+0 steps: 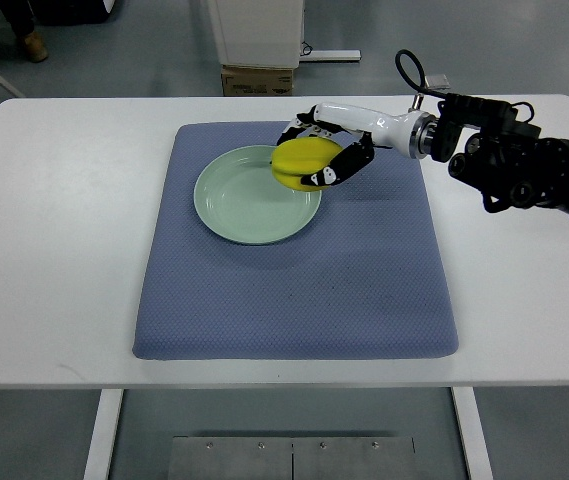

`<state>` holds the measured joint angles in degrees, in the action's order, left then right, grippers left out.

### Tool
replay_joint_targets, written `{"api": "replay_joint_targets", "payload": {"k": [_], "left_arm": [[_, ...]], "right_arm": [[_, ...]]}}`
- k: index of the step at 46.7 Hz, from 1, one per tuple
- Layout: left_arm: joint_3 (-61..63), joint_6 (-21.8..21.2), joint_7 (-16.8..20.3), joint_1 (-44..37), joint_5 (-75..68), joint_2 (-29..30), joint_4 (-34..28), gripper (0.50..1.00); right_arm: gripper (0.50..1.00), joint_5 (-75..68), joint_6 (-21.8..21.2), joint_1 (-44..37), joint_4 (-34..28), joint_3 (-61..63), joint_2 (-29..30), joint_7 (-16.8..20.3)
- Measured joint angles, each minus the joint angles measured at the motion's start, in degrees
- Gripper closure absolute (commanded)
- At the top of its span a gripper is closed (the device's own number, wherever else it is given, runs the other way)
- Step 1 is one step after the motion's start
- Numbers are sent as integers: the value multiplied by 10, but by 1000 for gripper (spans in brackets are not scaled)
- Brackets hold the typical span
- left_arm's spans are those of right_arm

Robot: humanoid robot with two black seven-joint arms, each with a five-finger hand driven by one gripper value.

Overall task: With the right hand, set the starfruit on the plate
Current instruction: 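Lift the starfruit with the right hand and carry it over the plate, then lower the starfruit onto the plate and open the right hand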

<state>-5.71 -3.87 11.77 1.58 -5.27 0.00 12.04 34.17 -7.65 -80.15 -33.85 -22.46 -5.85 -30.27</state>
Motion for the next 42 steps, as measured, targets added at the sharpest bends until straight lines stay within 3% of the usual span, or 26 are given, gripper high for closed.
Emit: {"api": "replay_joint_targets", "payload": {"k": [9, 23, 42], "left_arm": [[0, 0, 0, 0, 0, 0, 0, 500], [0, 0, 0, 0, 0, 0, 0, 500], [0, 0, 0, 0, 0, 0, 0, 500]], "right_arm": [[1000, -7, 0, -9, 27, 0, 55, 27], [1000, -8, 1, -11, 69, -1, 58, 72], [1000, -13, -2, -12, 58, -2, 59, 68]]}}
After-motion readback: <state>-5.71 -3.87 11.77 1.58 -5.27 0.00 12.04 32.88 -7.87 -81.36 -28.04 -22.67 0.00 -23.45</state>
